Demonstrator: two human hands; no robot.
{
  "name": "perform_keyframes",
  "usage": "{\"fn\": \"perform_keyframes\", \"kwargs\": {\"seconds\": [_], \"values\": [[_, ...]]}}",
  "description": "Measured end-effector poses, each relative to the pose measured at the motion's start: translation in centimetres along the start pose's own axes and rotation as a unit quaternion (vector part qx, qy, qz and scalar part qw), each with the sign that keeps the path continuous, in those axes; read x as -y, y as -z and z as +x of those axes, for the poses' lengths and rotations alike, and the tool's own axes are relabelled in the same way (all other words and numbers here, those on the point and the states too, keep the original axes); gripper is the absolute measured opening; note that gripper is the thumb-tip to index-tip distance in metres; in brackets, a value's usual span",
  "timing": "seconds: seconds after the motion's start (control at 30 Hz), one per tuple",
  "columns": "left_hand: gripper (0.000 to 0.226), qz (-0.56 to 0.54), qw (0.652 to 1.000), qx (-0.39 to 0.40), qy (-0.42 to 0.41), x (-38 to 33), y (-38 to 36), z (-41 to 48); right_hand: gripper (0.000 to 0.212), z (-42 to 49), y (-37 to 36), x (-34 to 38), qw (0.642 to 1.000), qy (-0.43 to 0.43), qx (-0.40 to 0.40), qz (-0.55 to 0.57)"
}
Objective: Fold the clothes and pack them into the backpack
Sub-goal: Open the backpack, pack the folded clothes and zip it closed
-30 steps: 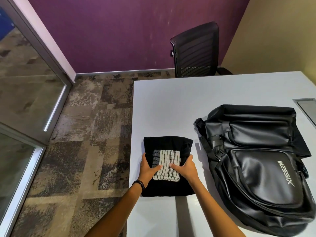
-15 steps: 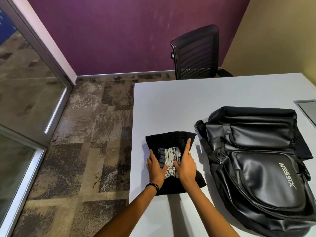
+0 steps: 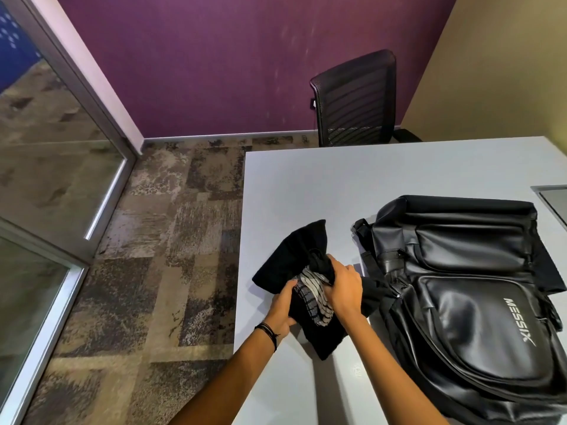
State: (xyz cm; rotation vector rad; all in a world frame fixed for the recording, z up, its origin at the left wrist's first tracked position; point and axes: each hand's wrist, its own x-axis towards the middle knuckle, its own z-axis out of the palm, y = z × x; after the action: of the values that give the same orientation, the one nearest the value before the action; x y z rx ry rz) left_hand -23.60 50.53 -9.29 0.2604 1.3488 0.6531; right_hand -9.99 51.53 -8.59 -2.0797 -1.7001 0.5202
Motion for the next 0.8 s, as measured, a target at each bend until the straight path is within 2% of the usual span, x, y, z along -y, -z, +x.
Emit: {"fn": "perform_keyframes", "kwargs": {"seconds": [0.1,0.23,0.33,0.5,0.67,0.8], "values": [[0.03,0.028,0.998,0.038,0.038,0.4,0.2,-0.1,0.062,0.3,0.1,-0.8,0.999,0.014,0.048,-0.021],[0.043,0.018,0.994,0.071,0.081,0.7,0.2,-0.1,0.06,0.7,-0.4,-1.1,0.988,0.076,0.104,-0.086],[0.04,0.009,0.992,0.094,0.087,0.4,0.1,0.0,0.077,0.9,-0.3,-1.5,0.975,0.057,0.202,-0.075],[0.046,0.021,0.988,0.108,0.112,0.5,0.2,-0.4,0.11,0.6,-0.1,-1.1,0.944,0.058,0.305,-0.109],[0.057,0.083,0.985,0.098,0.116,0.0,0.7,-0.6,0.129,0.0,-0.7,-0.2,0.92,0.098,0.333,-0.181],[0.063,0.125,0.978,0.119,0.117,-0.6,1.0,-0.7,0.138,-0.6,-1.2,0.1,0.913,0.097,0.318,-0.237]]}}
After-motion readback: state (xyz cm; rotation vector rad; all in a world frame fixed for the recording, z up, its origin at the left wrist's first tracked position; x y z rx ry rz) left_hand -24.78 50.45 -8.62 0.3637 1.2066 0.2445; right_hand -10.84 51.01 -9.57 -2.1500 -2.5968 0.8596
